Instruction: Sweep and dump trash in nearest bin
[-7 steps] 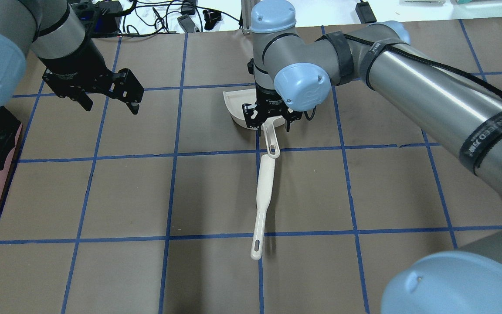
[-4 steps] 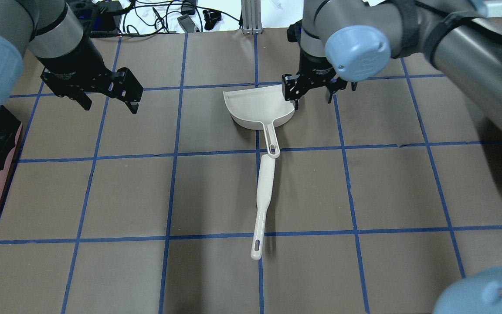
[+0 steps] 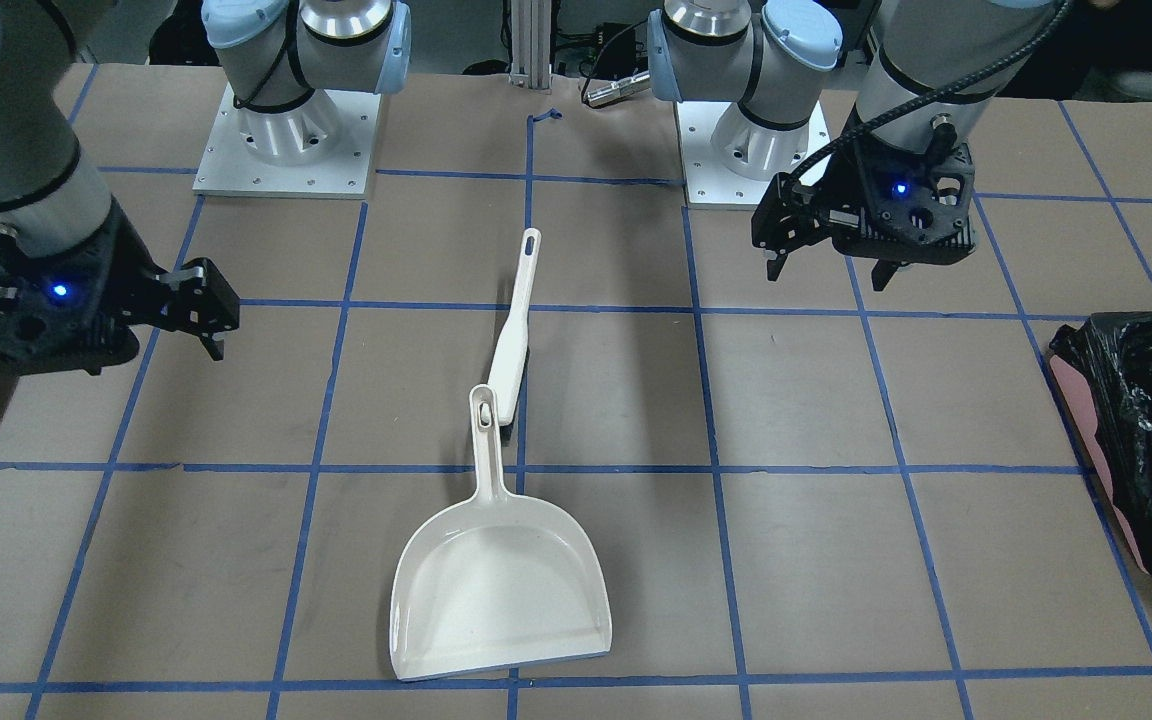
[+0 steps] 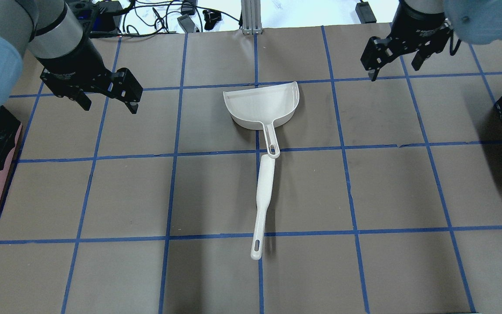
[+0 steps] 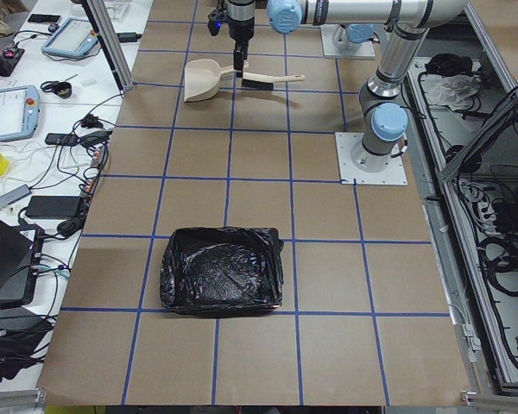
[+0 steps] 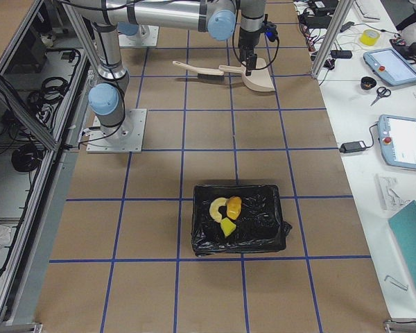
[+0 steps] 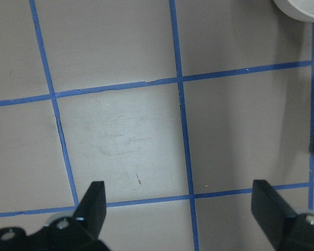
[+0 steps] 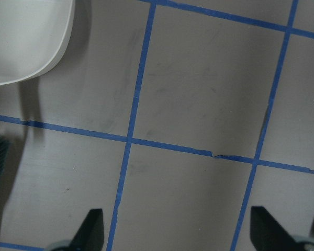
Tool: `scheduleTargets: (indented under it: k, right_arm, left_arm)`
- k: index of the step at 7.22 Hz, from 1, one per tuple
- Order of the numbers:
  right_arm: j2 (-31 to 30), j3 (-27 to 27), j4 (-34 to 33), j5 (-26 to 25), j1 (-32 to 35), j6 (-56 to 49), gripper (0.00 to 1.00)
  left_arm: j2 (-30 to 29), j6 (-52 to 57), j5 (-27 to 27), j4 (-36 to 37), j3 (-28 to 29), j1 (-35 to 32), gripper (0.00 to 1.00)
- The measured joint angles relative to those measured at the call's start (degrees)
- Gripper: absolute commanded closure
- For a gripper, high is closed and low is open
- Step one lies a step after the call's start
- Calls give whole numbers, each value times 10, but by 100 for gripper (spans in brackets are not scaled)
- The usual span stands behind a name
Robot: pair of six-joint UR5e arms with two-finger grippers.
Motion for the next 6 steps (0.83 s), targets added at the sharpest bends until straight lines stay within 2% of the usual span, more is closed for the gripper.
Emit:
scheduleTargets:
  k: [2,6]
  right_arm:
    - [-41,3,41,13,-7,8,7]
    - [-99,38,74,25,27,102,5]
  left_arm:
    - [1,0,-1,0,0,0,0]
    - [4,-1,-1,0,3,0,0]
